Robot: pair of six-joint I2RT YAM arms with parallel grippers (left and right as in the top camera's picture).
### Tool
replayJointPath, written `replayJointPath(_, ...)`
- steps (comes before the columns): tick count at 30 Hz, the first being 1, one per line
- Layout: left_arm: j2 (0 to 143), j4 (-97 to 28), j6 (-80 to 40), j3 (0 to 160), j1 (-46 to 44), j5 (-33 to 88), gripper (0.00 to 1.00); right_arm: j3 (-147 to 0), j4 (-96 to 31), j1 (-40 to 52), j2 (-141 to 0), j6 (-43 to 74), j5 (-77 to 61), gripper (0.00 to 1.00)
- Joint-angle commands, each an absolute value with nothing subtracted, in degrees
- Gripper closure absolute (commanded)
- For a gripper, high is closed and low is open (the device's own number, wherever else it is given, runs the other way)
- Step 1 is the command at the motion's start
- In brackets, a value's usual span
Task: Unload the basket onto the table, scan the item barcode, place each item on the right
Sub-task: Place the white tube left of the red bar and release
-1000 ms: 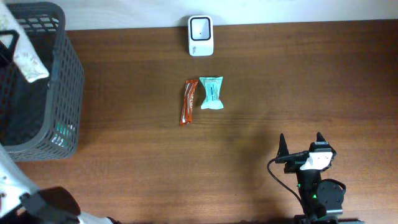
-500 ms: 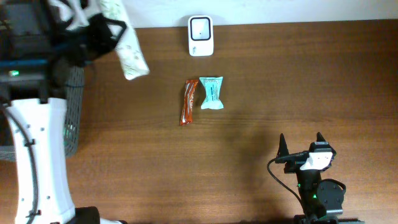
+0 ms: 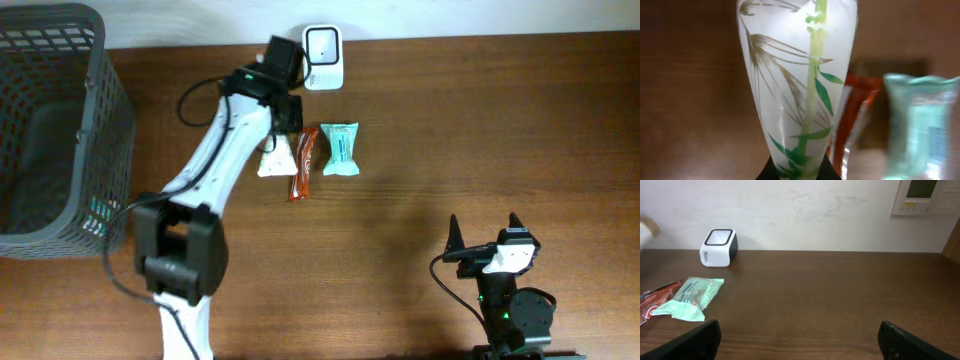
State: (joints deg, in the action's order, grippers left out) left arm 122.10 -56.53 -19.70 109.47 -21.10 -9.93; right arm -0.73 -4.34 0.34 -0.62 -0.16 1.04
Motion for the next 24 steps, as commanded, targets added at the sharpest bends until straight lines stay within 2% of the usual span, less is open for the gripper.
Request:
replayJointPath(1, 127.3, -54.9, -16.1, 109.9, -21.2, -11.8, 1.00, -0.3, -4.6, 0.0, -0.2, 0.1, 1.8, 0.01)
replayJointPath(6, 131.1, -51.6, -16.2, 109.9, -21.3, -6.5, 0.91, -0.3, -4.6, 0.0, -0.2, 0.1, 1.8, 0.02)
replayJointPath(8, 131.1, -49.8, -16.2, 110.3, -21.3, -6.3, 0.63, -0.3, -4.6, 0.0, -0.2, 0.1, 1.8, 0.01)
replayJointPath(10, 130.8, -50.7, -16.2, 113.0, -21.0, -6.2, 0.21, -0.3, -4.6, 0.0, -0.2, 0.1, 1.8, 0.02)
replayJointPath(15, 126.0, -60.7, -16.2, 134.4, -16.8, -6.3, 0.21, -0.3, -4.6, 0.0, -0.2, 0.1, 1.8, 0.02)
replayJointPath(18, 121.2, -64.7, -16.1, 151.3, -10.3, -7.8, 0.22, -0.3, -4.6, 0.0, -0.2, 0.1, 1.8, 0.01)
replayJointPath(19, 120.0, -64.9, -16.1, 154.8, -8.1, -9.1, 0.21, -0.3, -4.6, 0.0, -0.2, 0.1, 1.8, 0.01)
replayJointPath(20, 118.5, -65.1, -16.2, 158.1, -5.0, -10.7, 0.14, -0.3, -4.6, 0.0, -0.2, 0.1, 1.8, 0.02)
replayJointPath(21, 117.3, -65.1, -16.2, 159.9, -2.2, -10.8, 0.11, -0.3, -4.6, 0.0, -0.2, 0.1, 1.7, 0.02)
replayJointPath(24, 115.1, -65.8, -15.9, 161.0, 8.2, -11.3, 0.10, -0.3, -4.6, 0.0, -0.2, 0.1, 1.8, 0.01)
